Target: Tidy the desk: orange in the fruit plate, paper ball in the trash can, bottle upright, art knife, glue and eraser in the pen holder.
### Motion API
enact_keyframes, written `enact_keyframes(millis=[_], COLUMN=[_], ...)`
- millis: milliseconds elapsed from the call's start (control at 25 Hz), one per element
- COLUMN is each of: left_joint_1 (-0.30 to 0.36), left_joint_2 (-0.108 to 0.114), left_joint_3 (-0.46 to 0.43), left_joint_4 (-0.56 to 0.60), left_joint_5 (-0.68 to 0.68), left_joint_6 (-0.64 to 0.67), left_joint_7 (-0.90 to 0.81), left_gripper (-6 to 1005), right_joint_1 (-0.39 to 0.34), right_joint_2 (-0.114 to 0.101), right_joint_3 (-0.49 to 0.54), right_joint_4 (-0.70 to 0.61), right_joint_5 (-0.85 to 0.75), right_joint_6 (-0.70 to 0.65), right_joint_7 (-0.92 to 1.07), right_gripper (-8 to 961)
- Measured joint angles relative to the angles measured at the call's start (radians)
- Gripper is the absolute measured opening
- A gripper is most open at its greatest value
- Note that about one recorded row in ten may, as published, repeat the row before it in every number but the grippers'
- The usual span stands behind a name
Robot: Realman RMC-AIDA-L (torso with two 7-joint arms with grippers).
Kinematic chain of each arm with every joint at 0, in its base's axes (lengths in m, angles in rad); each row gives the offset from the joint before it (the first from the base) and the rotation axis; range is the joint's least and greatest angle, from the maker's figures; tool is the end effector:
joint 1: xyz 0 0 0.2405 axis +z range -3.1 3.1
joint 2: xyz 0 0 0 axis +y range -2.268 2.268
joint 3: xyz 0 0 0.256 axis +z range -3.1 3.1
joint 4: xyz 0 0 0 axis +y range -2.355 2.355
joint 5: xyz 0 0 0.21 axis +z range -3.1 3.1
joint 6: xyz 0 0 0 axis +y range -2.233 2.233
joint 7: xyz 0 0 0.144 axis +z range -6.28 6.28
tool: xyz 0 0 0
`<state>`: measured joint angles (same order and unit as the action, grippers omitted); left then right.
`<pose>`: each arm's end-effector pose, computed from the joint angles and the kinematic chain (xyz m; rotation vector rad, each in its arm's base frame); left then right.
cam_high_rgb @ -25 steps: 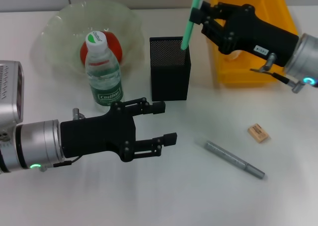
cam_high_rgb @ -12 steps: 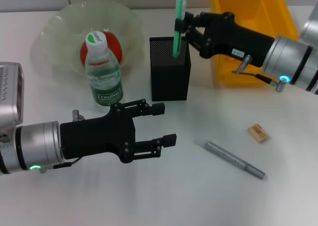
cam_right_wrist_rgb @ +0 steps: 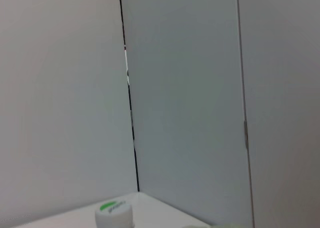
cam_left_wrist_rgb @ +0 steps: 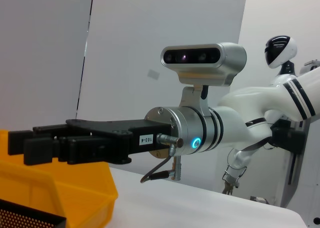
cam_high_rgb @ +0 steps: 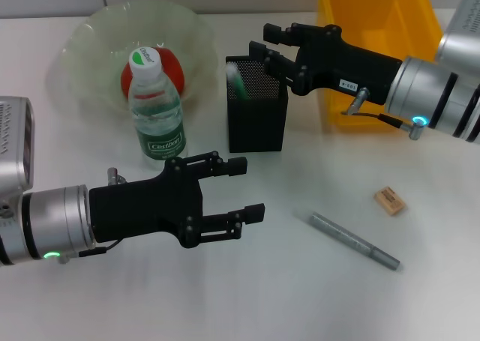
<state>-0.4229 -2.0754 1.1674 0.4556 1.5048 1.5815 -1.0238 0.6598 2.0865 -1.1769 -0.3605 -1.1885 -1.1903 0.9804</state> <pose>-0.2485 0.2748 -0.0530 -2.8040 -0.3632 -1.0077 0.2014 0.3796 -0.0517 -2.4580 0.3967 0.9410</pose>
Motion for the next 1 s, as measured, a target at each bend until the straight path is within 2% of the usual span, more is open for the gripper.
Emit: enact_keyframes(millis=[80, 160, 200, 240, 360, 400, 440, 560, 600, 640, 680, 720, 760, 800, 840, 880, 920, 960, 1000], left_joint_1=[0.0, 0.002, 0.003, 0.003, 0.005, 0.006, 0.006, 0.006, 0.006, 0.006, 0.006, 0.006, 0.006, 0.006, 0.006, 0.006, 0.005, 0.005, 0.004], left_joint_2=[0.0, 0.0, 0.0, 0.0, 0.0, 0.002, 0.002, 0.002, 0.001, 0.001, 0.001, 0.002, 0.001, 0.001, 0.001, 0.001, 0.001, 0.001, 0.001], left_joint_3=[0.0, 0.0, 0.0, 0.0, 0.0, 0.0, 0.0, 0.0, 0.0, 0.0, 0.0, 0.0, 0.0, 0.0, 0.0, 0.0, 0.0, 0.0, 0.0], left_joint_4=[0.0, 0.0, -0.001, -0.001, -0.005, -0.011, -0.011, -0.012, -0.012, -0.012, -0.012, -0.012, -0.012, -0.012, -0.012, -0.012, -0.012, -0.012, -0.012], left_joint_5=[0.0, 0.0, 0.0, 0.0, 0.0, 0.0, 0.0, 0.0, 0.0, 0.0, 0.0, 0.0, 0.0, 0.0, 0.0, 0.0, 0.0, 0.0, 0.001], left_joint_6=[0.0, 0.002, 0.002, 0.002, 0.002, 0.004, 0.004, 0.005, 0.006, 0.006, 0.007, 0.008, 0.009, 0.009, 0.009, 0.01, 0.01, 0.01, 0.011], left_joint_7=[0.0, 0.0, 0.002, 0.002, 0.009, 0.013, 0.013, 0.013, 0.014, 0.014, 0.015, 0.015, 0.015, 0.015, 0.015, 0.015, 0.015, 0.015, 0.015], left_gripper=[723, 723, 723, 723, 723, 723, 723, 723, 723, 723, 723, 723, 723, 723, 723, 723, 723, 723, 723], right_joint_1=[-0.022, -0.039, -0.08, -0.08, -0.152, -0.204, -0.204, -0.245, -0.241, -0.241, -0.218, -0.218, -0.199, -0.157, -0.157, -0.102, -0.069, -0.069, -0.01], right_joint_2=[-0.001, -0.002, -0.006, -0.006, -0.007, -0.005, -0.005, -0.002, -0.004, -0.004, -0.01, -0.01, -0.013, -0.027, -0.027, -0.049, -0.061, -0.061, -0.078], right_joint_3=[0.005, 0.003, -0.004, -0.004, -0.003, 0.008, 0.008, 0.058, 0.109, 0.109, 0.167, 0.167, 0.197, 0.236, 0.236, 0.25, 0.252, 0.252, 0.249], right_joint_4=[-0.04, -0.073, -0.174, -0.174, -0.36, -0.507, -0.507, -0.692, -0.786, -0.786, -0.856, -0.856, -0.894, -0.941, -0.941, -0.967, -0.973, -0.973, -0.966], right_joint_5=[0.001, -0.001, -0.026, -0.026, -0.131, -0.229, -0.229, -0.394, -0.515, -0.515, -0.626, -0.626, -0.695, -0.798, -0.798, -0.905, -0.956, -0.956, -1.059], right_joint_6=[-0.006, -0.007, -0.01, -0.01, -0.029, -0.056, -0.056, -0.129, -0.209, -0.209, -0.304, -0.304, -0.371, -0.472, -0.472, -0.575, -0.627, -0.627, -0.723], right_joint_7=[0.063, 0.11, 0.227, 0.227, 0.394, 0.52, 0.52, 0.72, 0.868, 0.868, 0.992, 0.992, 1.067, 1.199, 1.199, 1.32, 1.375, 1.375, 1.464], right_gripper=[364, 366, 367, 368, 400, 416, 432, 479, 495, 505, 514, 524, 533, 543, 554, 565, 576, 587, 598])
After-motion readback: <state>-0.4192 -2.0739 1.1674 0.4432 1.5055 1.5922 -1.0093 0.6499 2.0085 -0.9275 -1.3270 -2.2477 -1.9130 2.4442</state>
